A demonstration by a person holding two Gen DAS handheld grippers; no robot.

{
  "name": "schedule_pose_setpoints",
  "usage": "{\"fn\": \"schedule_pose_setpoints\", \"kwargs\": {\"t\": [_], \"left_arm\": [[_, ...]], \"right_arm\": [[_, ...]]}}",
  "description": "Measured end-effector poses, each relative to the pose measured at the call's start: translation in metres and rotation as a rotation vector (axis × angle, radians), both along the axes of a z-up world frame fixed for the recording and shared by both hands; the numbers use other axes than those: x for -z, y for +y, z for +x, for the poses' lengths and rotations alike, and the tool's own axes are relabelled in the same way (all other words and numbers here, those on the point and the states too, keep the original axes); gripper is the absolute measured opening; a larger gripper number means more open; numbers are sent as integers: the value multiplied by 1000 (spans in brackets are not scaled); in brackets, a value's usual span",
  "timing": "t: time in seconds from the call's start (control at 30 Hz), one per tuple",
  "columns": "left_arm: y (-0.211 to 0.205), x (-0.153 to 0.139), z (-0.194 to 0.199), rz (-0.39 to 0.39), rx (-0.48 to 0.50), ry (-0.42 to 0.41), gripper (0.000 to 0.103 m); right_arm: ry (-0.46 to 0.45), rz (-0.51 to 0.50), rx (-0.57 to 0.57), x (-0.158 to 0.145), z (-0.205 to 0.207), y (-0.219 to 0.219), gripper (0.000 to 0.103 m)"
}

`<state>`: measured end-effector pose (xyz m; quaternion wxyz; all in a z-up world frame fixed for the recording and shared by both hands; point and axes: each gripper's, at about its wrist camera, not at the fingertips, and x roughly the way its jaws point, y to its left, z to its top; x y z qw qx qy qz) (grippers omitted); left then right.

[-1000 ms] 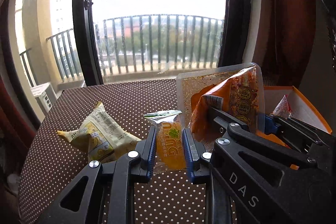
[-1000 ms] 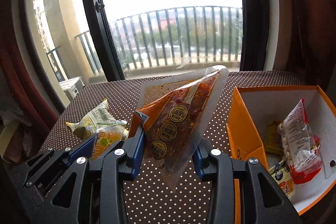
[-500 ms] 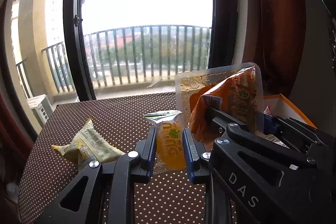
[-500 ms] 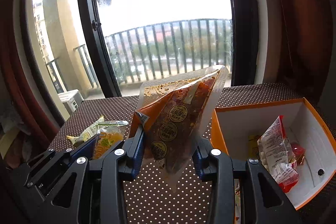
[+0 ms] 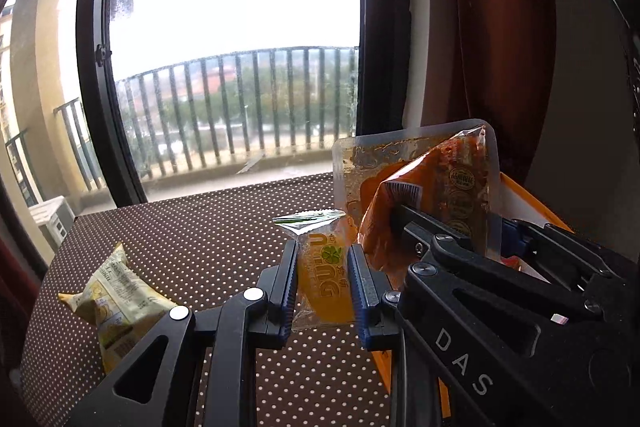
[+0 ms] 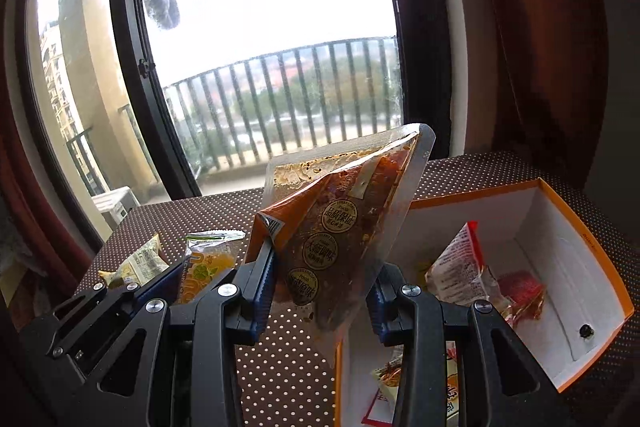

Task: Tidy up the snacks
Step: 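Carry jelly packet with left tool while right tool carries sausage pack over box, then open both tools over the orange box to drop the two packs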

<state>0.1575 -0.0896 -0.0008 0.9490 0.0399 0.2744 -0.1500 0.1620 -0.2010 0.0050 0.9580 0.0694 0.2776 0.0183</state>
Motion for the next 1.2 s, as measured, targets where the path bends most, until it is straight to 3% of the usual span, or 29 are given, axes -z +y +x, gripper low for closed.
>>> {"fn": "schedule_pose_setpoints", "kwargs": {"t": [0.37,1.03,1.2], "left_arm": [[-45,7,8,-1,59,18,22],[-129,44,12,50,184,138,23],[-144,56,20,75,199,185,37]], "right_arm": [[8,8,62,4,-4,-48,43],[99,65,200,42,-22,-136,43],[133,68,239,54,-24,-154,43]]}}
